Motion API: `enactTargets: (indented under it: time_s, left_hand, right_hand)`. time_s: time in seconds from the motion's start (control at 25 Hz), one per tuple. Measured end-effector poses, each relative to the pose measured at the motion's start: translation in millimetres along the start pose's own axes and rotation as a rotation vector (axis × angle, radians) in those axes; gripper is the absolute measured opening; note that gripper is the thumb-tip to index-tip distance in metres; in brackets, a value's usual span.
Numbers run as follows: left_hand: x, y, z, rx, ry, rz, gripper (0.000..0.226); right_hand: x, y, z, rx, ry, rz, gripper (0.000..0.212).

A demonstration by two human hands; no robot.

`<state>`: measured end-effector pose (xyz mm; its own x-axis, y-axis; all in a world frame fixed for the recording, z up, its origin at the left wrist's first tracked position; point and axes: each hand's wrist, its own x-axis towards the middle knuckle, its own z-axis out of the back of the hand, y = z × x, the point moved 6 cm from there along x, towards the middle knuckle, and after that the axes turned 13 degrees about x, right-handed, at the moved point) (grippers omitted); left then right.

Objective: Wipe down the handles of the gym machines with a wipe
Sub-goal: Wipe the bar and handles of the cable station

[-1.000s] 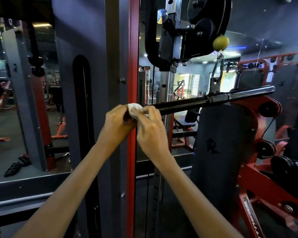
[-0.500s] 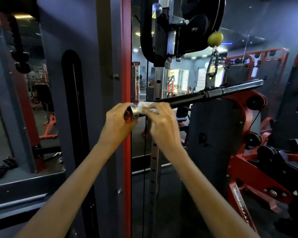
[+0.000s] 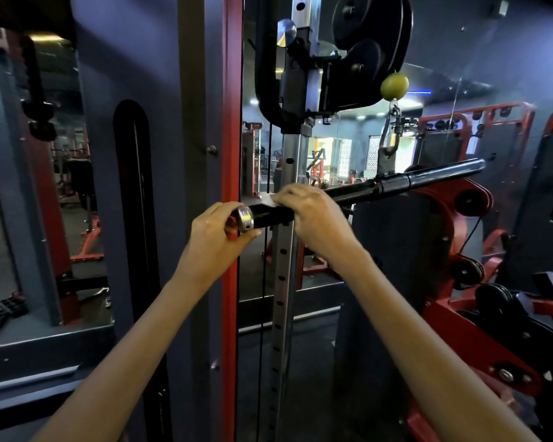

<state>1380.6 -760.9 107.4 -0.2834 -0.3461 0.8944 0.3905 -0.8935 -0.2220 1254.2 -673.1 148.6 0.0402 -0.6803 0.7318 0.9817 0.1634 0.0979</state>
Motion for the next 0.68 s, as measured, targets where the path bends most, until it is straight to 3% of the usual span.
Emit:
enactTargets:
  time_s: [0.16,0.28,0.36,0.44,0.56,0.68]
  left_hand:
    - [2.0,-11.9,3.1,0.151,0.135,0.047,0.054]
    - [16.9,-41.8,-0.4,0.431,0.273,0.008,0.078]
    - [28.4,-68.7,-4.1,0.5,0.246,-0.073,0.077]
    - [34.9,-89.5,-14.6,0.522,0.238,-0.143,0.074]
    - [40.2,-100.6,-37.3,0.557,0.284,-0.179,0.07]
    - [47.5,-104.4,-59.3,0.616,0.302,-0.168,0.068]
  right_hand:
    - [-7.5,-54.6,27.8,-0.073,-0.094,-0.185,0.039]
    - [-9.2,-40.2,15.0,-0.002,-0.059,-0.067,0.043]
    - [-11.0,-37.6,15.2,0.012,-0.036,0.025,0.048]
    - [-13.3,-68.3,30.7,-0.024,-0.036,-0.014,0.05]
    - [-24.7,-128.1,64.4,-0.097,-0.179,-0.109,0.051]
    - [-28.4,-143.8,73.1,-0.115,-0.274,-0.137,0.041]
